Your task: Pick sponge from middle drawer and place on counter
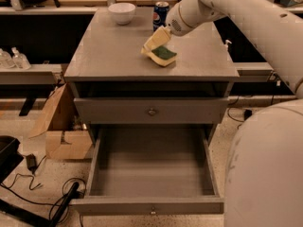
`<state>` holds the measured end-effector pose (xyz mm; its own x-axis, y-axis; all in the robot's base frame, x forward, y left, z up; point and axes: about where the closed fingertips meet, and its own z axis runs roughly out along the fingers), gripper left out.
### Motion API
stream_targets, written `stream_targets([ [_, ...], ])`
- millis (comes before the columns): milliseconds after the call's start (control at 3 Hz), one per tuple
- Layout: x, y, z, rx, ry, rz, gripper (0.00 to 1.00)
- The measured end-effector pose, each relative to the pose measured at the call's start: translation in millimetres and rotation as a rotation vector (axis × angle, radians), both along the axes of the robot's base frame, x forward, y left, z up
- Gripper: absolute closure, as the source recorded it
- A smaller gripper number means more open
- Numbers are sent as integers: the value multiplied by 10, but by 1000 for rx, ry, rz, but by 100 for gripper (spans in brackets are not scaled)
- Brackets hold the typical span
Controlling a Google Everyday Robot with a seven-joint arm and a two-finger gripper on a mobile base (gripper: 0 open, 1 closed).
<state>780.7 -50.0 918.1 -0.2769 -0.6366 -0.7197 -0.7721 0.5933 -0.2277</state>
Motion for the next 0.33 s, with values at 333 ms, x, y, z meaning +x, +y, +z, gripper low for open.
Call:
stream_targets([
  [333, 0, 3, -4, 0, 1, 0, 0],
])
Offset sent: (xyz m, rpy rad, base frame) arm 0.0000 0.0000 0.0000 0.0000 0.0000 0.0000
